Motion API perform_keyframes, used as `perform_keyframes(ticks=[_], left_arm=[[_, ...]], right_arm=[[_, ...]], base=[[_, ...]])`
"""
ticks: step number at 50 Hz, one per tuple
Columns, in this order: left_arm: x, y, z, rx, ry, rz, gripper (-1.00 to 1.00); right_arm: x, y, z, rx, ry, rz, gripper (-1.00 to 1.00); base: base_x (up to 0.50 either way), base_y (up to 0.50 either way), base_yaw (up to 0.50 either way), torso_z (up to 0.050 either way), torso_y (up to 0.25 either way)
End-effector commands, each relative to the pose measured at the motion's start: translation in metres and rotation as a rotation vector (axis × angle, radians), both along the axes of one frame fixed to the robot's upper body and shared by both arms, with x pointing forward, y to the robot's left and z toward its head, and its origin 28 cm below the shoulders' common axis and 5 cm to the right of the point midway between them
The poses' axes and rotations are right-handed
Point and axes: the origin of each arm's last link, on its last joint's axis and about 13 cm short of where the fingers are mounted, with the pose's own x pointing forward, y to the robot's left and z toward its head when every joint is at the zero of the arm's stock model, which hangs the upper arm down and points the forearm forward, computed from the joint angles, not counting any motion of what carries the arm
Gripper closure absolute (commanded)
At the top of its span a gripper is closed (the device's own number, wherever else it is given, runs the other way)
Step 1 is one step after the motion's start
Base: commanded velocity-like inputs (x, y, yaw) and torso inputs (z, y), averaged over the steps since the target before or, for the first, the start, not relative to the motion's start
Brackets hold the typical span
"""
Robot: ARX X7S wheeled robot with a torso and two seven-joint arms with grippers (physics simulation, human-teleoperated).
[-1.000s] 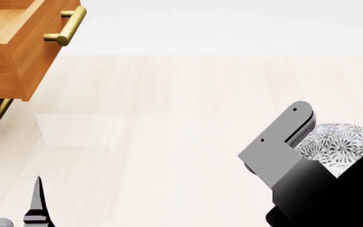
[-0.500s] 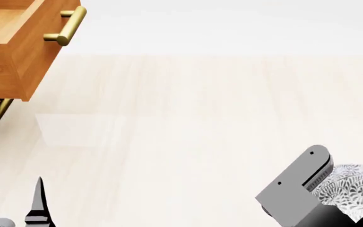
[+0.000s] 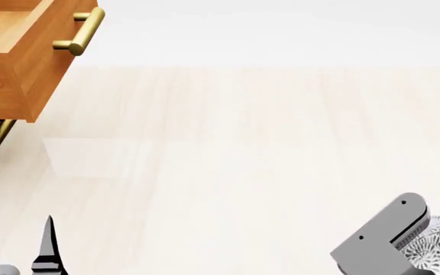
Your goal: Put the bowl on the plate.
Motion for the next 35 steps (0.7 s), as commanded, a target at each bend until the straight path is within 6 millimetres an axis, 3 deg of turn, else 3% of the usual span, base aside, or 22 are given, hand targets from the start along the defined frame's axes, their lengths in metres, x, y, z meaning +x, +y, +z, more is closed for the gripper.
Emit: perform_keyframes(ticks=[1,20,35], left_arm=[[0.000,0.000,0.000,-0.002,0.001,0.000,-1.00],[-0.001,0.001,0.000,-0.001,0.001,0.003,-1.00],[0.001,0.001,-0.002,-0.001,0.003,0.004,-1.00]], right_arm=[[-0.002,-0.005,0.001,0.003,-0.045,-0.020,1.00],[0.001,-0.010,0.000,0.031,-0.067,-0.057,1.00],[0.005,-0.011,-0.018,0.058,-0.035,-0.051,1.00]], base=[[0.00,0.00,0.00,0.000,0.000],[0.00,0.00,0.00,0.000,0.000],[0.00,0.00,0.00,0.000,0.001]])
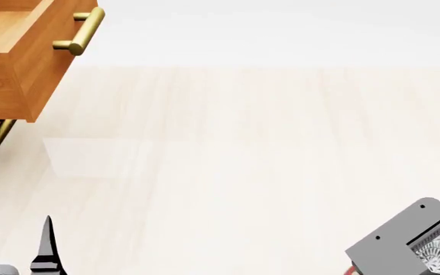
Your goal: Put the bowl on the plate.
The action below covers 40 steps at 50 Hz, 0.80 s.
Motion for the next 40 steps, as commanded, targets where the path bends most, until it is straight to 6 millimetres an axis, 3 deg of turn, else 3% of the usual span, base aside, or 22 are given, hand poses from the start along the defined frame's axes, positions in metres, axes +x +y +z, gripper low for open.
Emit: perform_keyframes(ticks=[1,40], left_arm=[[0.001,0.000,-0.001,0.000,0.002,0.000,-1.00],[0.000,-0.001,0.000,0.008,0.009,-0.003,-1.00]], right_arm=[[0.005,-0.001,-0.007,0.007,-0.016,0.003,1.00],[0.007,-0.007,-0.032,0.124,-0.066,-0.007,1.00]], base=[[0.00,0.00,0.00,0.000,0.000],[0.00,0.00,0.00,0.000,0.000]])
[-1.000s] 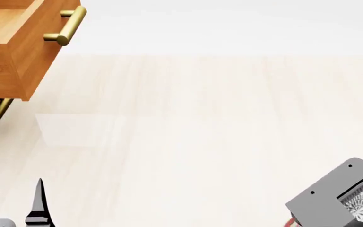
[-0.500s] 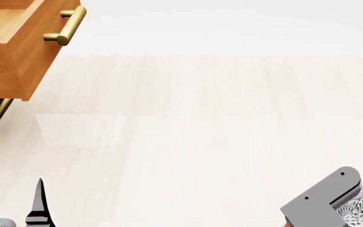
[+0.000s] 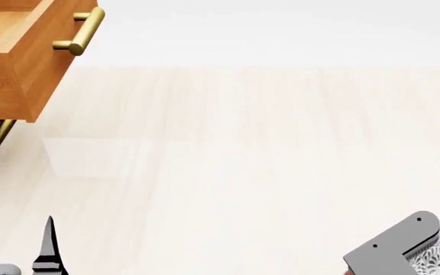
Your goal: Put the bowl on the plate.
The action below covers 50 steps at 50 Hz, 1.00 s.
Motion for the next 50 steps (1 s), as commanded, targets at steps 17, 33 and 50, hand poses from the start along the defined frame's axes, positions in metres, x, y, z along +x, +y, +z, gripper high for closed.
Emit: perform_keyframes(ticks=[17,33,50], left_arm=[[0.000,-0.001,0.000,0.003,0.002,-0.003,-1.00],[0.000,-0.001,0.000,0.004,0.000,-0.004,-1.00],[-0.001,-0.001,0.001,0.003,-0.002,-0.005,-1.00]], right_arm=[[-0.002,-0.008,-0.016,0.070,-0.055,-0.039,1.00],[-0.007,-0.015,-0.026,0.102,-0.046,-0.078,1.00],[-0.006,-0.018,-0.028,0.122,-0.071,-0.093,1.00]], base=[[0.00,0.00,0.00,0.000,0.001],[0.00,0.00,0.00,0.000,0.000],[0.00,0.00,0.00,0.000,0.000]])
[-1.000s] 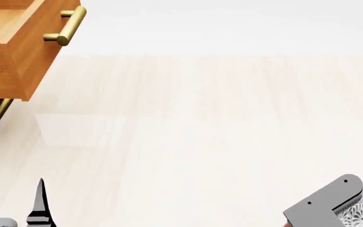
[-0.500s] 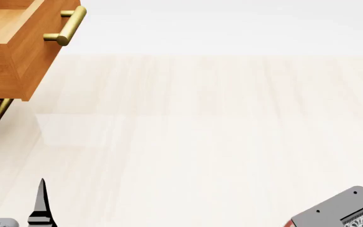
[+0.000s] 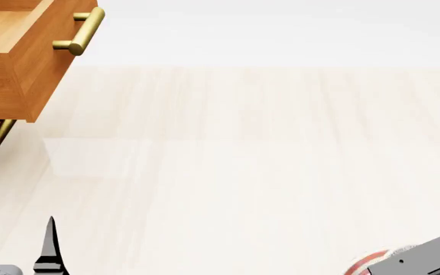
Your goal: Put the bowl on the plate.
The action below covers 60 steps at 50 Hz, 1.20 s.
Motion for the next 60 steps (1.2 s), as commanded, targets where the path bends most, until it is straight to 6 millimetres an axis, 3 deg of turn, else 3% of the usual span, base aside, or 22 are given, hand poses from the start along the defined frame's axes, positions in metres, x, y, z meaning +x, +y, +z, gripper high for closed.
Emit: perform_keyframes(ticks=[1,2,3,20,60], left_arm=[[-0.001,0.000,0.000,0.001,-0.001,-0.001,-1.00],[-0.001,0.000,0.001,0.000,-0.001,0.000,-1.00],[-0.001,0.000,0.000,0.001,-0.001,0.001,-1.00],[-0.003,-0.001,0.002,-0.003,-0.006,-0.006,-1.00],[-0.004,0.000,0.003,-0.005,-0.016,-0.004,-1.00]], right_arm=[[0.001,-0.004,-0.002,-0.022,-0.025,-0.016,1.00],[0.001,-0.004,-0.003,-0.035,-0.020,-0.011,1.00],[0.001,-0.004,-0.003,-0.056,-0.025,-0.011,-1.00],[-0.008,0.003,0.023,0.040,-0.092,0.060,-1.00],[-0.017,0.029,0.070,-0.012,-0.351,0.172,-1.00]], base=[[0.00,0.00,0.00,0.000,0.000],[0.00,0.00,0.00,0.000,0.000],[0.00,0.00,0.00,0.000,0.000],[0.00,0.00,0.00,0.000,0.000],[0.00,0.00,0.00,0.000,0.000]])
